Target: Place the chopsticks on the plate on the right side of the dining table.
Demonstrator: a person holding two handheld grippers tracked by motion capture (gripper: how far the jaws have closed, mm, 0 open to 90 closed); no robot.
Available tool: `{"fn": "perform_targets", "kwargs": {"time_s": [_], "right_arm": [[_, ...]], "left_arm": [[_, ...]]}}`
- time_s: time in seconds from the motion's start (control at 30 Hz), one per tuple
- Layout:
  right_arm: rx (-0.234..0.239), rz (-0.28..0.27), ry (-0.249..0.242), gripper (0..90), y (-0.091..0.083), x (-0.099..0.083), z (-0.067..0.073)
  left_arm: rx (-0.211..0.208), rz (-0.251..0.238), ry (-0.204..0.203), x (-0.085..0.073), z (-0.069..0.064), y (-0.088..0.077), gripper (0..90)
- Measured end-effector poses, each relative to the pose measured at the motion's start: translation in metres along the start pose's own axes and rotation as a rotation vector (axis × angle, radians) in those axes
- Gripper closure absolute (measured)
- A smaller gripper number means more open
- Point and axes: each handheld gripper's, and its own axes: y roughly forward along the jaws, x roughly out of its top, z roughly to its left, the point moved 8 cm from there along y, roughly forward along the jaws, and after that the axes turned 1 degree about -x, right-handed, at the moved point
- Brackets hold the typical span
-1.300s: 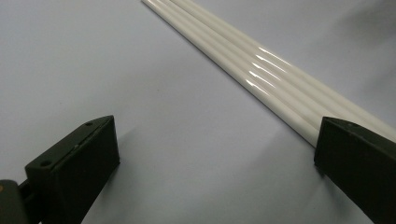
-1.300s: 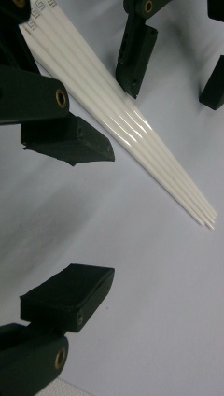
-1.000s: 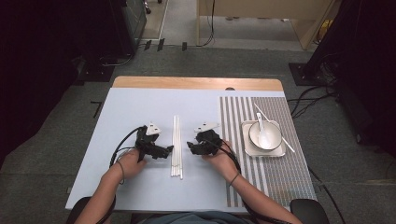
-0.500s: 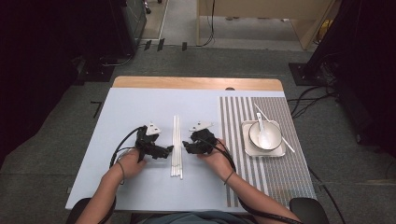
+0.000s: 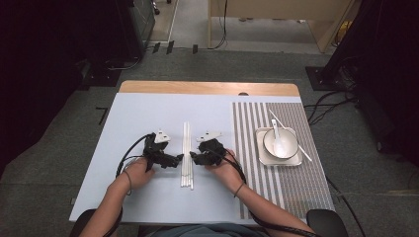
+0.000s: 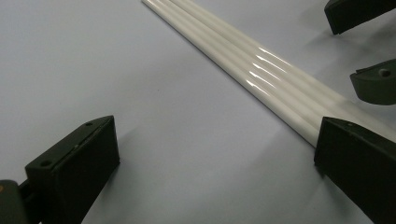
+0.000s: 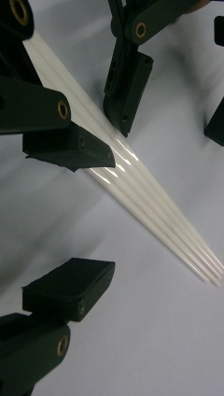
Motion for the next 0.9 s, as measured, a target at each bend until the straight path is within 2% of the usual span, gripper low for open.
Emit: {"fn": "perform_targets", "kwargs": {"time_s": [0.5,0.9], "right_arm": [[0.029,0.004,-0.013,49.3,0.004,0.002,0.011],[0.026,0.019,-0.015,58.1,0.003,0.0,0.009]], "left_arm": [[0.0,0.0,0.0,0.0,0.0,0.0,0.0],[0.0,0.0,0.001,0.0,0.0,0.0,0.0]]}}
